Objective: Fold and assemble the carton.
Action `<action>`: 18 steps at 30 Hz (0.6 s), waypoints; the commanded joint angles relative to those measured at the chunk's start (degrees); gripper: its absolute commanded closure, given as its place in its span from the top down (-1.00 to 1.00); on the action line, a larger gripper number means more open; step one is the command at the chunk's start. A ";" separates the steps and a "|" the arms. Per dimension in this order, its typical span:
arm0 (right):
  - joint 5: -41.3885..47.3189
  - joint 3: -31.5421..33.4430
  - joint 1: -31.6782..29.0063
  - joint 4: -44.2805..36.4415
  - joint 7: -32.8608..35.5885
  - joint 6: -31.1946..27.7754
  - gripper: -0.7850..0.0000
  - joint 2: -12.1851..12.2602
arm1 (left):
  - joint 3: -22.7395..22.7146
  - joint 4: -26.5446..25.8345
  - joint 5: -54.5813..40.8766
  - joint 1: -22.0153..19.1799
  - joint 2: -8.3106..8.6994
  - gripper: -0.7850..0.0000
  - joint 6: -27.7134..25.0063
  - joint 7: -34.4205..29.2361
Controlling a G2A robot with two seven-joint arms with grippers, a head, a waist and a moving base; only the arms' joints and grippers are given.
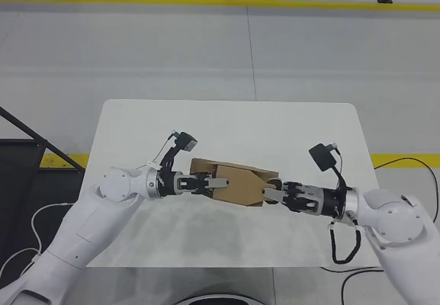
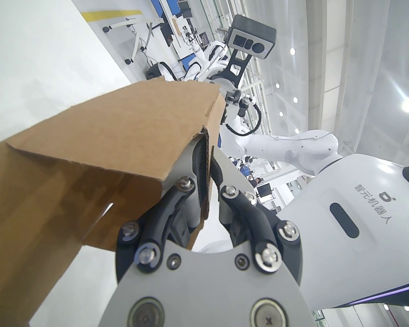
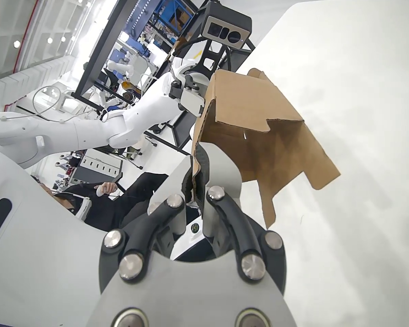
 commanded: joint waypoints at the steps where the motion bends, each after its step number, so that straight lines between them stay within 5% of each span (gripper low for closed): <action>1: 0.55 -0.11 0.15 0.27 0.44 -0.08 -1.00 -0.01 | -0.10 0.01 0.05 0.04 -0.07 -1.00 0.03 -0.07; 11: 2.27 -0.58 1.12 1.39 1.99 -0.72 -1.00 -0.09 | -0.65 -0.01 0.40 0.24 -0.42 -1.00 0.15 -0.42; 13: 2.19 -0.61 1.32 1.51 2.14 -1.33 -0.17 -0.10 | -0.75 0.01 0.08 0.30 -0.51 -1.00 0.32 -0.36; 14: 2.01 -0.51 1.35 1.52 1.83 -1.87 0.60 -0.11 | -0.82 0.05 -0.10 0.30 -0.56 -1.00 0.41 -0.30; 15: 1.78 -0.42 1.27 1.34 1.73 -3.08 1.00 -0.11 | -0.89 0.06 -0.33 0.31 -0.61 -1.00 0.50 -0.24; 18: 0.38 0.75 0.21 1.52 -0.14 -6.92 1.00 -0.04 | -1.11 0.08 -1.00 0.33 -0.73 -1.00 0.85 -0.32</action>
